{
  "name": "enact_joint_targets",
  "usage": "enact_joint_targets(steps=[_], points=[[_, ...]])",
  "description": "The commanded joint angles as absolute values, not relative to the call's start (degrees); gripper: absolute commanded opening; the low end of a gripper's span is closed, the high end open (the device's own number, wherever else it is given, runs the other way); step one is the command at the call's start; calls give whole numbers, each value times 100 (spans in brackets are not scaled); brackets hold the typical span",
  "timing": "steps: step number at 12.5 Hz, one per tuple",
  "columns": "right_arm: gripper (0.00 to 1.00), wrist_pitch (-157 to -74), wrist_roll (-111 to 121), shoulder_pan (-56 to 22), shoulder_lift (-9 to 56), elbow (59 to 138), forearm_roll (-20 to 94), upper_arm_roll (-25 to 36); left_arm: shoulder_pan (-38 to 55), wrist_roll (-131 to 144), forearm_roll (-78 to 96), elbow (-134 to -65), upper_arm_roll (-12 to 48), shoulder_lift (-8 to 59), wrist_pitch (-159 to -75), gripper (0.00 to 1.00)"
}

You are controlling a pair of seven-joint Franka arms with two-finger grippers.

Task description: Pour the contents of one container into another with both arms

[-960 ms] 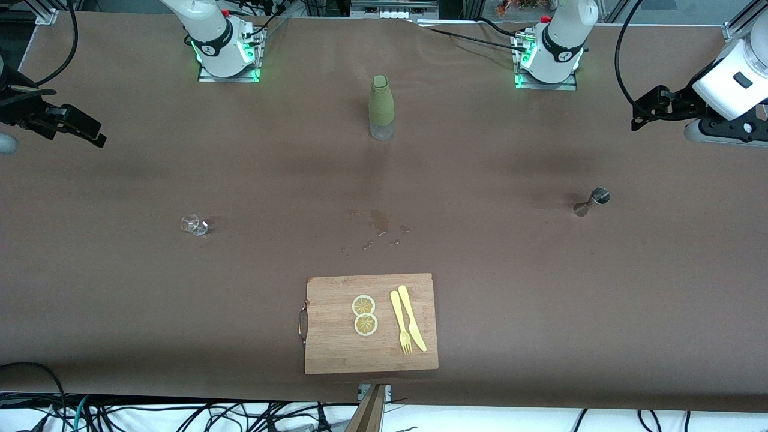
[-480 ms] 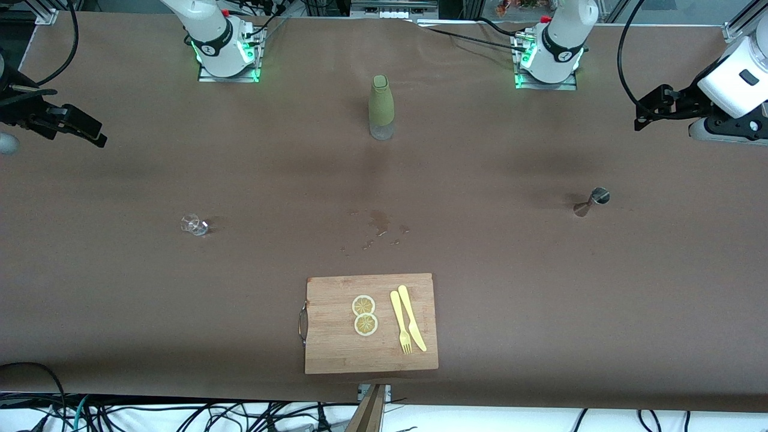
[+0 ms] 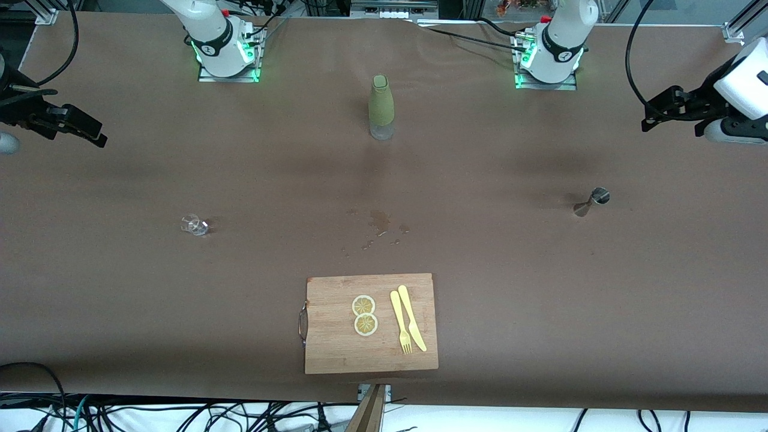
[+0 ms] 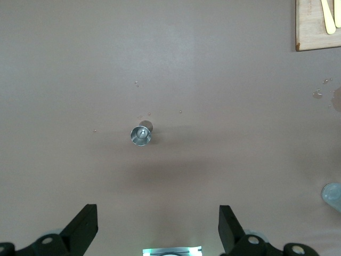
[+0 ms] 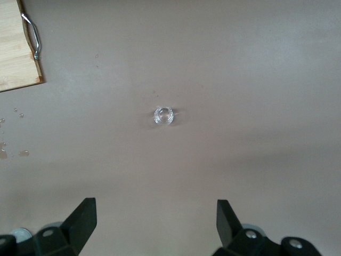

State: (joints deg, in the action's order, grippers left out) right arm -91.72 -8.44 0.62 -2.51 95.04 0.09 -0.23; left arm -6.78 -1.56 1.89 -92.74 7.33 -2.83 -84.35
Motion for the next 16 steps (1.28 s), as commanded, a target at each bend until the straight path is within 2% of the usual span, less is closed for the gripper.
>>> enact_joint_targets(steps=[1, 7, 10, 16], points=[[100, -9158, -861, 70, -229, 9404, -9, -53, -983, -237, 447, -9185, 738, -281, -8367, 100], [100, -9158, -861, 70, -229, 9404, -9, -53, -2266, -851, 861, -9079, 738, -281, -8323, 100], [100, -9158, -861, 70, -229, 9404, -9, -53, -2802, -1168, 1089, -8930, 729, -45, -8323, 100], [100, -9519, -853, 53, 79, 9422, -79, -61, -3312, -1959, 1371, -8930, 703, 263, -8323, 100]])
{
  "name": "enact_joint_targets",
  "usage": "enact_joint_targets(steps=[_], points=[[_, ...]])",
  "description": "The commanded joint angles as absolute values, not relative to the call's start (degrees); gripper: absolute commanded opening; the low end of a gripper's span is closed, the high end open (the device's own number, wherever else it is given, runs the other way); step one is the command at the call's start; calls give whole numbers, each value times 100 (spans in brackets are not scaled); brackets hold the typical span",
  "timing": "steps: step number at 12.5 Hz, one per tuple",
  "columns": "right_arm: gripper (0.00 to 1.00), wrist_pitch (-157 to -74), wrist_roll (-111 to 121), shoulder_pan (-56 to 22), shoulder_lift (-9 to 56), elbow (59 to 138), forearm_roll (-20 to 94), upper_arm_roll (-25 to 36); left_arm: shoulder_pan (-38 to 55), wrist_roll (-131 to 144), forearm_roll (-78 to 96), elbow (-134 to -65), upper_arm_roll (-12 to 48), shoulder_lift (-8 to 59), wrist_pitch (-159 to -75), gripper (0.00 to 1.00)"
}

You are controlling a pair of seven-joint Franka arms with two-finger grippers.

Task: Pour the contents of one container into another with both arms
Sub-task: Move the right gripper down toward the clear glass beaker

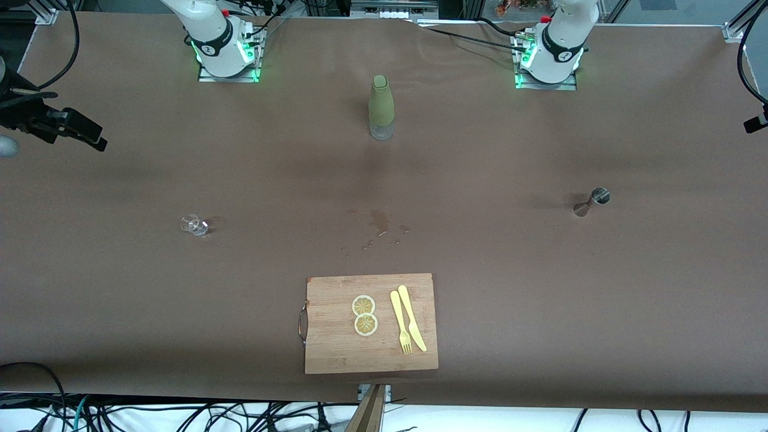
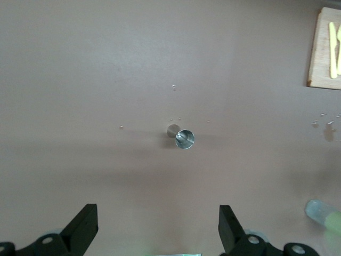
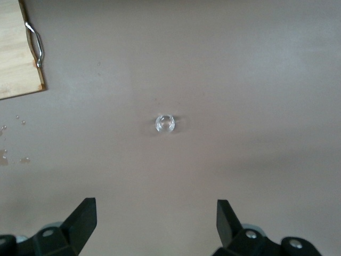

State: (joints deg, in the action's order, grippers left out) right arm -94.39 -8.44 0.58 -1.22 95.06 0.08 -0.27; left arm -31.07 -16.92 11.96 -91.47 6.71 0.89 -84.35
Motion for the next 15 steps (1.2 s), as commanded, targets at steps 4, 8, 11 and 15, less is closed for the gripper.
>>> enact_joint_targets(steps=[4, 8, 11, 15], points=[[100, -9238, -408, 17, 263, 9422, -70, -70, -3366, -2206, 1362, -8930, 712, 351, -8306, 100], [100, -9018, 3692, 473, 570, 9396, -167, -9, -3410, -2241, 1371, -8938, 703, 465, -8235, 100], [100, -9061, 5244, 747, 974, 9378, -123, -9, -3803, -2241, 2018, -8938, 703, 623, -8174, 100], [100, -9455, 6745, 992, 1633, 9282, 409, -9, -4377, -3164, 2636, -8930, 703, 993, -7945, 100]])
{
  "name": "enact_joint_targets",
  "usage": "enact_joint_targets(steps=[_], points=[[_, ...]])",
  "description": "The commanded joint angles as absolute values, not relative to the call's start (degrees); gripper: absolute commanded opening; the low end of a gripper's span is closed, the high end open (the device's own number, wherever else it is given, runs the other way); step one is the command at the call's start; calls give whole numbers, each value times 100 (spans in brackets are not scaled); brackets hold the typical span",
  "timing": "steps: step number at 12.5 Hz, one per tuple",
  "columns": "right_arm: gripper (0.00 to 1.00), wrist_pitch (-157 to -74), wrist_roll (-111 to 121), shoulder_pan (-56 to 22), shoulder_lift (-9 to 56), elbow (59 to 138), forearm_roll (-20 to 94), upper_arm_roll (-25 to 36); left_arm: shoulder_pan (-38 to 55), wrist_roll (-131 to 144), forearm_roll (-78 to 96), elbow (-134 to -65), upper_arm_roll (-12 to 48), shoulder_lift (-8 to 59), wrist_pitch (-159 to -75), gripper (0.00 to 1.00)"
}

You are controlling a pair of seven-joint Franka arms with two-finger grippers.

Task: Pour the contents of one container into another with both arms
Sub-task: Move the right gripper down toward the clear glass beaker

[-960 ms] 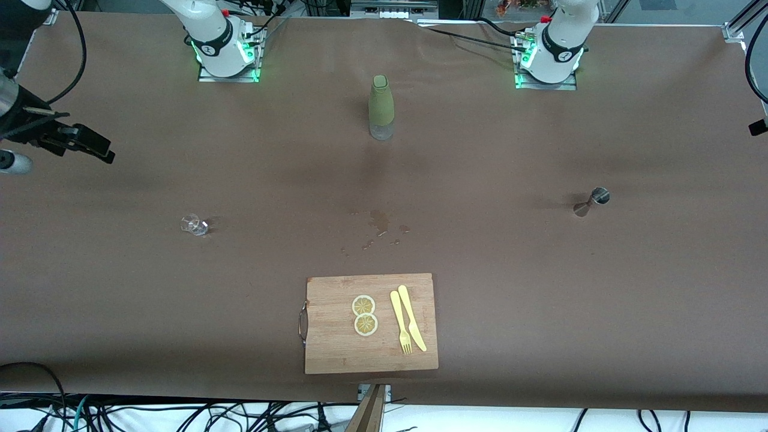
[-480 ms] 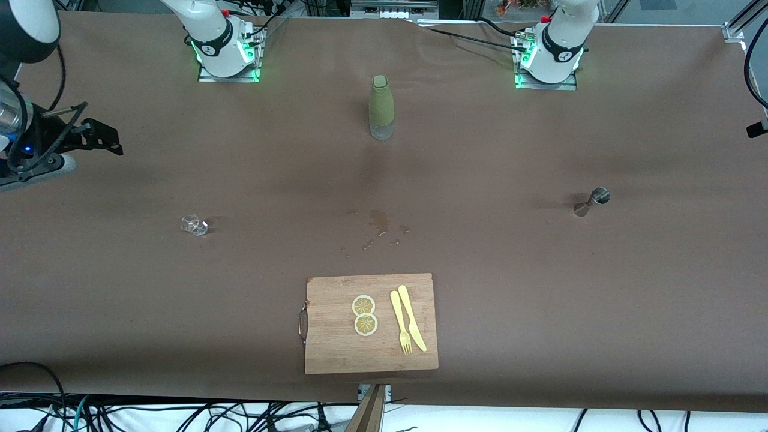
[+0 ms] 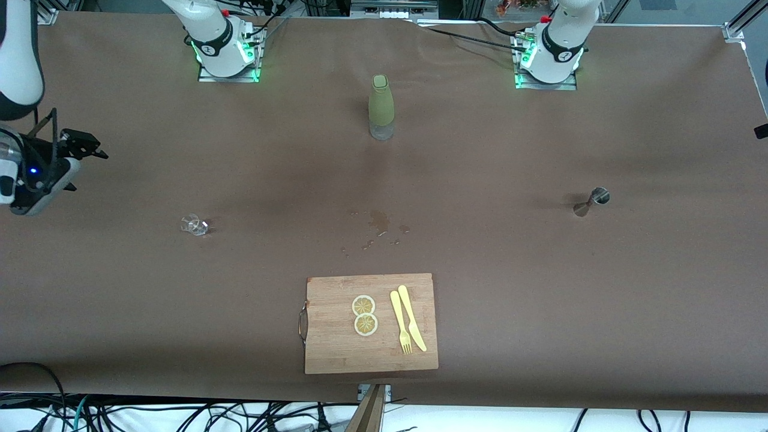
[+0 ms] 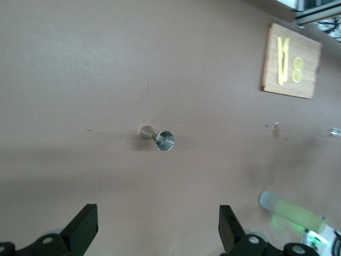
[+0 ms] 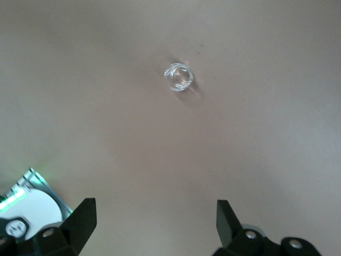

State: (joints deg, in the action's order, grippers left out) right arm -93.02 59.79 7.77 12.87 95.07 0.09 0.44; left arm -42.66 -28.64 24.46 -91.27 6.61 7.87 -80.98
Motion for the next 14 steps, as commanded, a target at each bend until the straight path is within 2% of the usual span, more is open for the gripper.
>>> enact_joint_targets(steps=[1, 5, 7, 11, 14], points=[[100, -9466, 7107, 1115, 1809, 9281, 857, -9, -4412, -3155, 2759, -8930, 703, 1028, -7945, 100], [100, -9518, 8548, 1599, 2547, 9193, 1782, 9, -4720, -3164, 3304, -8930, 703, 1423, -7937, 100], [100, -9475, 9443, 1950, 3109, 9088, 2614, 17, -4720, -3199, 3322, -8921, 712, 1563, -7937, 100], [100, -9466, 10877, 2293, 4023, 8746, 3574, 26, -4711, -3234, 3393, -8930, 721, 1792, -7919, 100], [100, -9527, 11826, 2399, 4393, 8763, 4382, 26, -4737, -3743, 3401, -8930, 721, 2056, -7919, 100]])
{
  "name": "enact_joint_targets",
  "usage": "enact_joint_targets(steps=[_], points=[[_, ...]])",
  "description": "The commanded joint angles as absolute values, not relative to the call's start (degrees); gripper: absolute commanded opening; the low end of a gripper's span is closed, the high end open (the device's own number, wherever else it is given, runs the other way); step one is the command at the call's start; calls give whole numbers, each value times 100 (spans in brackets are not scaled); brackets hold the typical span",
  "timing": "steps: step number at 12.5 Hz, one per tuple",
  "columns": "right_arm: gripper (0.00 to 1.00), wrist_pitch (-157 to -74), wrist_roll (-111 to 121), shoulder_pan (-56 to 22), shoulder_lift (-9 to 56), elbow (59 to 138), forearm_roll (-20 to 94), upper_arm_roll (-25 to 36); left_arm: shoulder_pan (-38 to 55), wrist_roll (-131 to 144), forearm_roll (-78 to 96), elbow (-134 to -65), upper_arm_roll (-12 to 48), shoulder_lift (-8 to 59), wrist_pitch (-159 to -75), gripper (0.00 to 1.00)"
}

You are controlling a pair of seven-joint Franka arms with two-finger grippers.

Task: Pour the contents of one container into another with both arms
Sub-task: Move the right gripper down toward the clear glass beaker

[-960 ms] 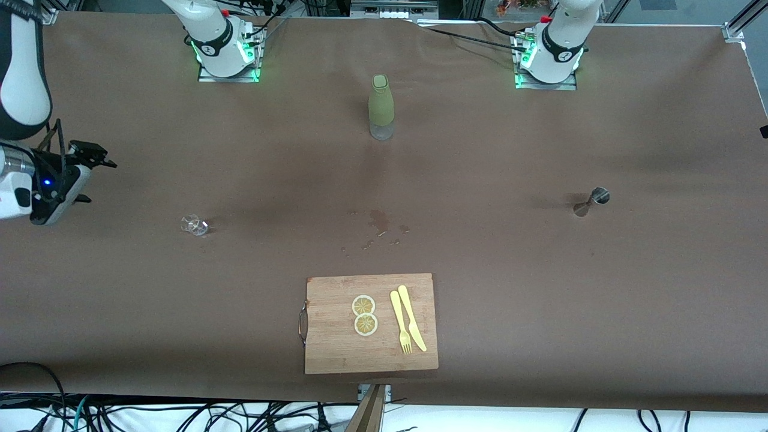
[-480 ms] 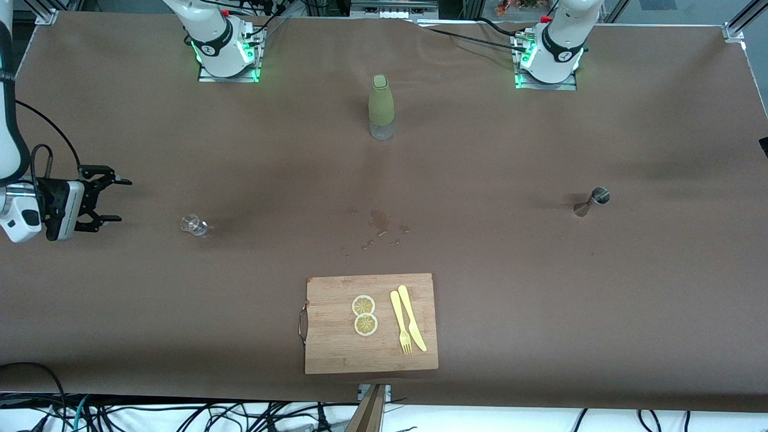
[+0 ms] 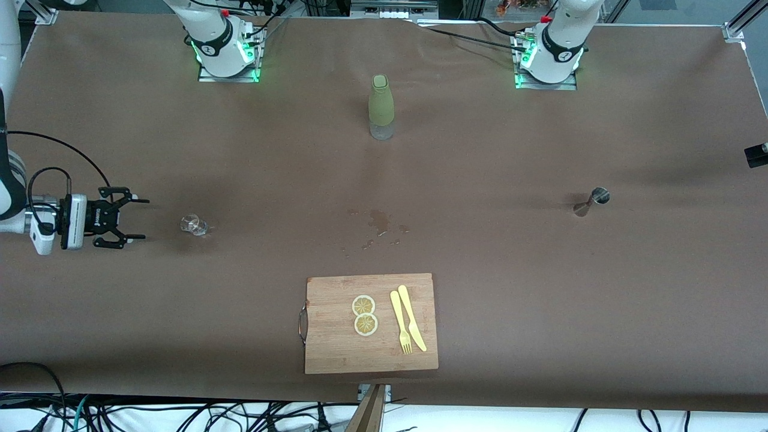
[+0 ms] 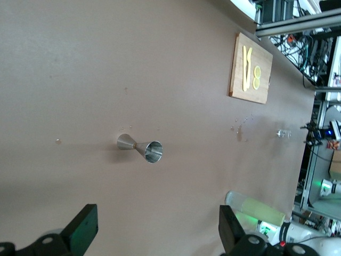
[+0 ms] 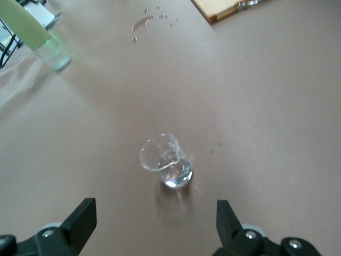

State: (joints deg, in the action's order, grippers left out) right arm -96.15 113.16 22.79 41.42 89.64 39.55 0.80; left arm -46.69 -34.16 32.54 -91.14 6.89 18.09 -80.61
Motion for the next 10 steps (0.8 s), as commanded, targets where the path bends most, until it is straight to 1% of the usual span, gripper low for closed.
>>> enact_joint_targets(steps=[1, 4, 7, 10], points=[[100, -9527, 12248, 2399, 4542, 8763, 4664, 26, -4729, -3840, 3401, -8930, 721, 2135, -7919, 100], [100, -9527, 13190, 2365, 4824, 8789, 5044, 26, -4824, -4541, 3401, -8947, 721, 2530, -7919, 100], [100, -9527, 13561, 2277, 4904, 8930, 5115, 26, -4860, -5289, 3410, -8965, 721, 2943, -7866, 100], [100, -9527, 13684, 2066, 4975, 8982, 5115, 44, -4852, -5929, 3366, -9000, 712, 3050, -7857, 100]])
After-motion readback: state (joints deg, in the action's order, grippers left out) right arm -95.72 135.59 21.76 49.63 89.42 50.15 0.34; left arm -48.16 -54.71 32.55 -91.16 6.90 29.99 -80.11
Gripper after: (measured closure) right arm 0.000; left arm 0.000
